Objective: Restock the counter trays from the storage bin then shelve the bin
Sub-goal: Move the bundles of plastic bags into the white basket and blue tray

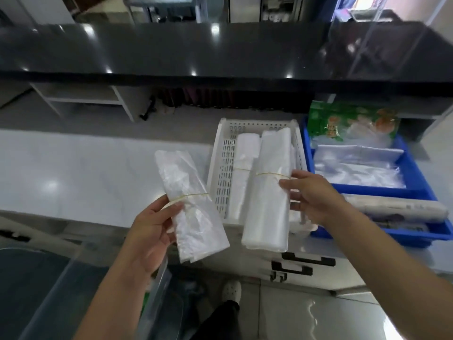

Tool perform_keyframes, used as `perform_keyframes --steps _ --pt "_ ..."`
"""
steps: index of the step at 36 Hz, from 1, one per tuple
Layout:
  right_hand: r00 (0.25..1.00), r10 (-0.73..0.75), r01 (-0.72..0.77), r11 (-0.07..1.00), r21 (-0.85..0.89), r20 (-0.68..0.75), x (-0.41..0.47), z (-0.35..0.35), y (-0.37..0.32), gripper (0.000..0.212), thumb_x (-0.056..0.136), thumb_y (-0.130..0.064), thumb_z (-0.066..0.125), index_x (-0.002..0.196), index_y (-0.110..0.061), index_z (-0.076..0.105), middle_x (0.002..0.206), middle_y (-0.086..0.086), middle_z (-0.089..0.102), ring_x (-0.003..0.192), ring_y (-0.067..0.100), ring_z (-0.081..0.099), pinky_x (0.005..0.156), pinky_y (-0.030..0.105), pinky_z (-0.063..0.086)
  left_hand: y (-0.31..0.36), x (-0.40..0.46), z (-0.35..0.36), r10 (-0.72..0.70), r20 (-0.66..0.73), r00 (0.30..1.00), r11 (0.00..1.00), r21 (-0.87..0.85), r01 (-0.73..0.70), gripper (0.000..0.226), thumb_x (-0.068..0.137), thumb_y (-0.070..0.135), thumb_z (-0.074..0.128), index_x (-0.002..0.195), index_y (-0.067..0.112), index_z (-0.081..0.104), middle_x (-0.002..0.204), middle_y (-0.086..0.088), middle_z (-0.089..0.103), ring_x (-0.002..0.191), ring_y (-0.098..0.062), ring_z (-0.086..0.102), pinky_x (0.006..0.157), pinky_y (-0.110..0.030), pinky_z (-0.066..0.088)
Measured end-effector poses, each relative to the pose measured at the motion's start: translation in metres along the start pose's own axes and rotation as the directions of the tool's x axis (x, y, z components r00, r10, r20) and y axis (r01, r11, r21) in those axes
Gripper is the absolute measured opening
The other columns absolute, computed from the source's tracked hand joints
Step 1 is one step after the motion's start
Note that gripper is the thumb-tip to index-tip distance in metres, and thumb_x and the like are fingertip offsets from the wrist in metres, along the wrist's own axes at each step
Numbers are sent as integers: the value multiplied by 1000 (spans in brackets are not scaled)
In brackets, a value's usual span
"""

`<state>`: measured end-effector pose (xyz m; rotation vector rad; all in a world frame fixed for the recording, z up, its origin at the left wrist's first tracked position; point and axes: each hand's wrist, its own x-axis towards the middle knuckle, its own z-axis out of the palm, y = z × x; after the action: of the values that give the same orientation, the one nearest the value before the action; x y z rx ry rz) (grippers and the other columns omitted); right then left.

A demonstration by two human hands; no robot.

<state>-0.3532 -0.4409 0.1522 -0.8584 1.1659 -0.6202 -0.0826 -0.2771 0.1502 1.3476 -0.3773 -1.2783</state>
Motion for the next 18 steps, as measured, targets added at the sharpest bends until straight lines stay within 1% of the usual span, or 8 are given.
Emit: perform_keyframes --steps 2,4,8,10,12,15,16,18 --pt "1000 -9 8 999 -50 -8 28 16 -12 17 84 0 68 97 -11 71 80 4 76 64 17 72 52 27 54 10 20 0 1 31 1000 1000 -6 -1 37 76 15 69 113 13 72 93 -6 76 68 -15 72 49 -26 54" --pt "1000 -15 13 996 -85 -24 55 36 -22 18 83 3 66 96 -9 70 78 4 74 59 16 71 50 27 53 19 38 -3 5 57 998 1000 4 -5 38 76 16 70 114 15 72 94 -5 76 66 -13 70 49 -26 53" --pt "999 9 -15 988 -155 -38 104 76 -29 17 82 6 64 93 -7 68 83 10 72 57 19 70 48 28 54 38 73 -13 4 91 996 1000 19 -6 43 74 22 72 117 17 71 101 -5 75 74 -16 71 56 -28 55" --pt "997 30 -48 967 -250 -72 119 92 -19 12 81 4 66 88 -5 65 76 11 68 46 14 64 42 23 48 44 86 -18 -5 92 996 1000 28 3 44 72 25 73 116 19 72 107 -7 75 84 -20 72 61 -31 56" --pt "990 -32 -25 920 -391 -138 129 100 -4 11 78 -5 70 89 -2 67 68 6 61 37 8 52 38 17 38 48 99 -22 -13 97 995 1000 20 11 44 70 25 74 114 19 73 105 -8 75 81 -19 72 58 -29 56" --pt "978 -136 32 844 -535 -157 134 103 8 23 76 -22 72 90 -4 68 62 0 59 49 13 51 50 22 38 51 115 -25 -29 112 993 999 23 27 47 70 23 74 116 16 71 93 -3 75 67 -14 70 52 -26 54" --pt "981 -134 31 821 -571 -138 133 101 9 26 75 -25 71 91 -4 67 63 1 58 53 16 52 54 25 39 51 120 -25 -34 125 992 999 33 30 46 70 24 74 116 17 71 93 -2 76 68 -15 71 53 -26 54" --pt "989 -97 8 787 -617 -111 129 97 8 21 75 -25 73 89 -11 67 68 1 63 58 18 57 57 30 46 51 128 -21 -52 157 986 997 62 42 42 72 26 72 114 23 73 104 -4 76 85 -22 74 61 -30 57"
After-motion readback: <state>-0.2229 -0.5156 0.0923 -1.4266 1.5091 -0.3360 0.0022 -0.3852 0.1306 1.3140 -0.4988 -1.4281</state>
